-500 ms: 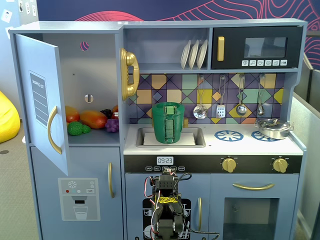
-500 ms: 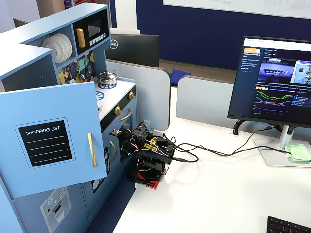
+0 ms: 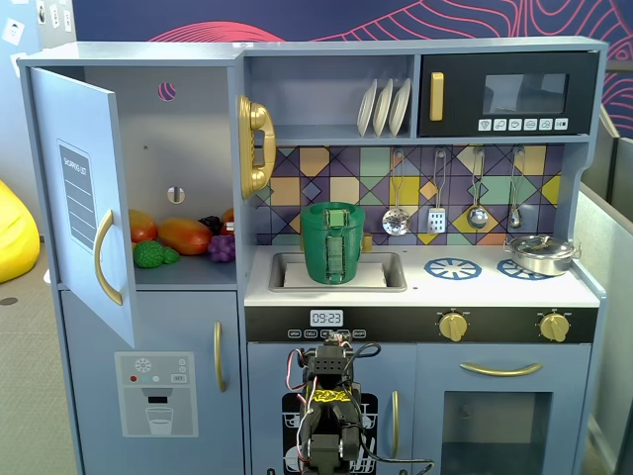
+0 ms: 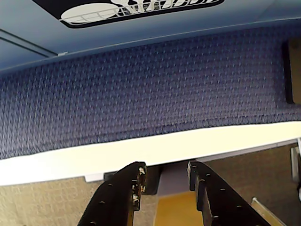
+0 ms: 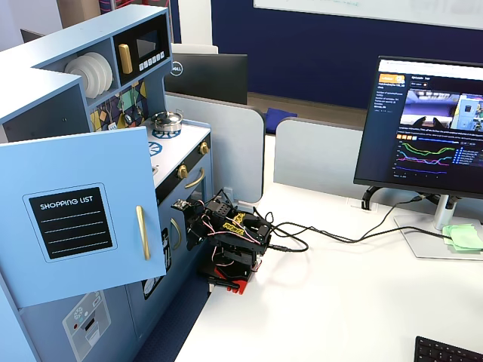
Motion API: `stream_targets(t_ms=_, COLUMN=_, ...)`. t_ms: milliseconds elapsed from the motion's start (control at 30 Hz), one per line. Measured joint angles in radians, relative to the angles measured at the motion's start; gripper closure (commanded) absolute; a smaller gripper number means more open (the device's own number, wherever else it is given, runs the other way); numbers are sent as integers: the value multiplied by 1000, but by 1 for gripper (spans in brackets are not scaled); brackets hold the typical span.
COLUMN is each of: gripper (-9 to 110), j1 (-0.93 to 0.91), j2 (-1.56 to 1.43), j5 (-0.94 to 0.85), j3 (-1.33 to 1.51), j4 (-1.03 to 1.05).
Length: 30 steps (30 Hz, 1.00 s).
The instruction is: Take off the lid from the green recipient and place it on the counter
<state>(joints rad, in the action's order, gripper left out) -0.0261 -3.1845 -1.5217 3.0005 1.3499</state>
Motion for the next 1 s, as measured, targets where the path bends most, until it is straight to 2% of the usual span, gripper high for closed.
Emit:
stream_targets(t_ms=200, gripper=101, j1=-14, j2=6, j5=6, j3=-91, j4=-101)
stream_targets(t_ms=467, gripper=101, j1=-25, j2=170, j5=-195, j3=-390, j4=-624)
stream_targets(t_ms=667, gripper=83, j1=-25, j2=380, j5=-196, j3=-687, j4=-721)
stream_targets(t_ms=767, gripper=78, j1=-31, j2=454, j5=-196, j3=-801, j4=-758)
stream_targets(t_ms=900, gripper=71, j1=-40, j2=505, j5=-196, j3=-853, j4=-842)
stream_targets(t_ms=1000, gripper=69, j1=-40, j2=525, j5=-196, j3=-864, j4=-900)
